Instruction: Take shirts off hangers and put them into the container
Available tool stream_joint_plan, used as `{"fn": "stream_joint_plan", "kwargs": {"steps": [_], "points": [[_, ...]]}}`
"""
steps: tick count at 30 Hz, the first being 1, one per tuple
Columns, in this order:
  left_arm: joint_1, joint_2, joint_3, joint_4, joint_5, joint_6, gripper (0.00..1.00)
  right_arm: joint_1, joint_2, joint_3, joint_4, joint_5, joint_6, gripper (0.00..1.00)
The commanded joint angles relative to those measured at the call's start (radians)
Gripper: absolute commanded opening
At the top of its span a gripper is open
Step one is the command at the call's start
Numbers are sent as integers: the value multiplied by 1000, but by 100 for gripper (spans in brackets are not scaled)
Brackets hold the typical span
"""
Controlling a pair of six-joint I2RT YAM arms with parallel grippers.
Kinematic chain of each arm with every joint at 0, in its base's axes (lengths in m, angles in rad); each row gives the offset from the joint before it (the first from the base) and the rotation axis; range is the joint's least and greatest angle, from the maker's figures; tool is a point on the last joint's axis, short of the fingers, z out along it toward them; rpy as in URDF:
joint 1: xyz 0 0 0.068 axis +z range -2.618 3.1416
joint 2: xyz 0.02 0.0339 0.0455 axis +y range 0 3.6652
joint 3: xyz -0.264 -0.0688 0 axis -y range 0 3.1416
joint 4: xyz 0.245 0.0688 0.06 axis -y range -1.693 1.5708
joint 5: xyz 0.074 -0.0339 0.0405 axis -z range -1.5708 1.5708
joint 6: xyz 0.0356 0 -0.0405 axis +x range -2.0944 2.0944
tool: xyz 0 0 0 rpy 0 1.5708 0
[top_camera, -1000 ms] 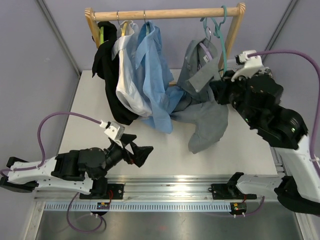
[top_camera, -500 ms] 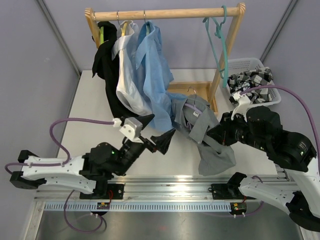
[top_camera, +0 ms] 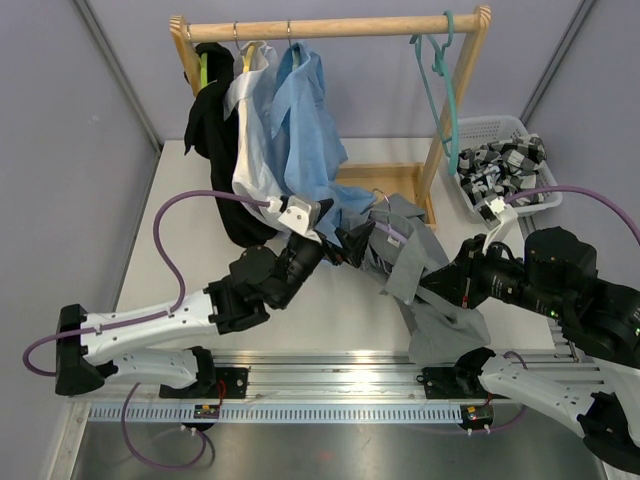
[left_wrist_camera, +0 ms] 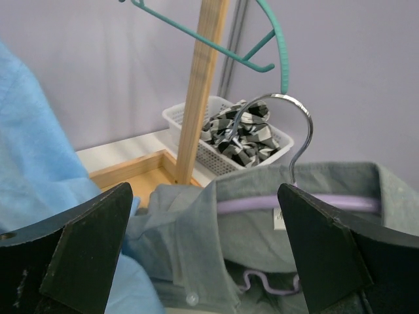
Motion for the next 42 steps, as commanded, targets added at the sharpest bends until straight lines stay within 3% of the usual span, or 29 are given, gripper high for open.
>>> {"fn": "stream_joint_plan", "kwargs": {"steps": [1,16,23,30,34,35,37,39,42], "points": [[22,31,67,72,118,-103,97,8,-12,11,77,-65,9,0],[51,137,113,141,310,-344,95,8,-13,-6,120,-61,1,0],[56,165,96,127,262,-389,80,9,-16,31,125,-56,-3,0],[59,171,88,133,270,-405,36,8,-16,37,136,-53,-5,0],[59,165,88,122,256,-412,1,8,-18,46,129,-35,-8,0],[59,160,93,109,245,-410,0,8,-16,49,126,-28,-9,0],[59,160,120,69,238,-375,0,8,-10,69,100,-18,-15,34],[59,166,192,24,199,-338,0,8,-1,84,68,-8,-25,58],[76,208,289,-74,162,-263,0,8,7,95,19,2,-28,66]]}}
